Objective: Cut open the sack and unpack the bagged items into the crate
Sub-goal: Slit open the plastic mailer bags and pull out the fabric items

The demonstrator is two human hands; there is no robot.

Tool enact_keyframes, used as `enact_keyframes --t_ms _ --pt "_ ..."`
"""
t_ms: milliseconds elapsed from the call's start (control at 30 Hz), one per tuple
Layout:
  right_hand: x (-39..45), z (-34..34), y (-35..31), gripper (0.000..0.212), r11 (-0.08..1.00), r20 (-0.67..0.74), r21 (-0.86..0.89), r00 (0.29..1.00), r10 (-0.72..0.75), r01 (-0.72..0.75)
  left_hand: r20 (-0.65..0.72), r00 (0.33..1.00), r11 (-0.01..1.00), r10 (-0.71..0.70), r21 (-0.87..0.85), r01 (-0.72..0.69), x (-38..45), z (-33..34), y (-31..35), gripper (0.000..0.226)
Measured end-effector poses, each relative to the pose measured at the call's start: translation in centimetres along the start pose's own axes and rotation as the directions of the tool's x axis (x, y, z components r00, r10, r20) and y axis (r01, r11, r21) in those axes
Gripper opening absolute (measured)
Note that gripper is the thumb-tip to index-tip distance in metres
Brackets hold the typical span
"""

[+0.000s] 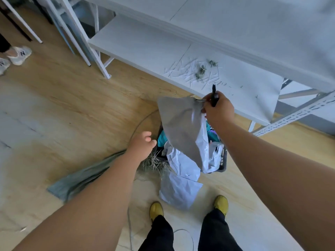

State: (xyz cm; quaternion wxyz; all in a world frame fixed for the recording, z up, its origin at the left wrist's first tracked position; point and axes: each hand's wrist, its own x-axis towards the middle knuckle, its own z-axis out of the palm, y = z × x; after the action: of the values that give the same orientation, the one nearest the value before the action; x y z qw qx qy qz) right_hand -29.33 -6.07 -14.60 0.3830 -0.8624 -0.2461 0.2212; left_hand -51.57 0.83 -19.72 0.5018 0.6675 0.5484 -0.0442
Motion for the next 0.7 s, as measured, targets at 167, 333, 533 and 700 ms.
enact_keyframes --t_ms 167,333,533,700 --pt "2.9 -1.7 4.4 0.016 0.999 0.266 0.044 0.964 0.004 -0.016 -0.023 0.999 0.999 -0.044 -0.006 0.043 2.8 6.0 2.0 0.049" --pt "7.9 -4.3 8.1 0.013 0.887 0.479 0.395 0.877 0.023 -0.239 -0.062 0.996 0.998 -0.064 -0.014 0.063 5.3 13.2 3.6 0.049" --pt "16.0 -5.5 17.8 0.016 0.928 0.265 0.265 0.945 0.191 -0.262 -0.152 0.988 0.996 -0.002 0.089 0.016 9.7 20.8 2.6 0.058" --pt "17.8 0.3 28.5 0.04 0.924 0.208 -0.374 0.963 0.171 -0.084 -0.013 0.998 0.95 0.055 0.308 -0.048 15.0 25.3 -0.6 0.063"
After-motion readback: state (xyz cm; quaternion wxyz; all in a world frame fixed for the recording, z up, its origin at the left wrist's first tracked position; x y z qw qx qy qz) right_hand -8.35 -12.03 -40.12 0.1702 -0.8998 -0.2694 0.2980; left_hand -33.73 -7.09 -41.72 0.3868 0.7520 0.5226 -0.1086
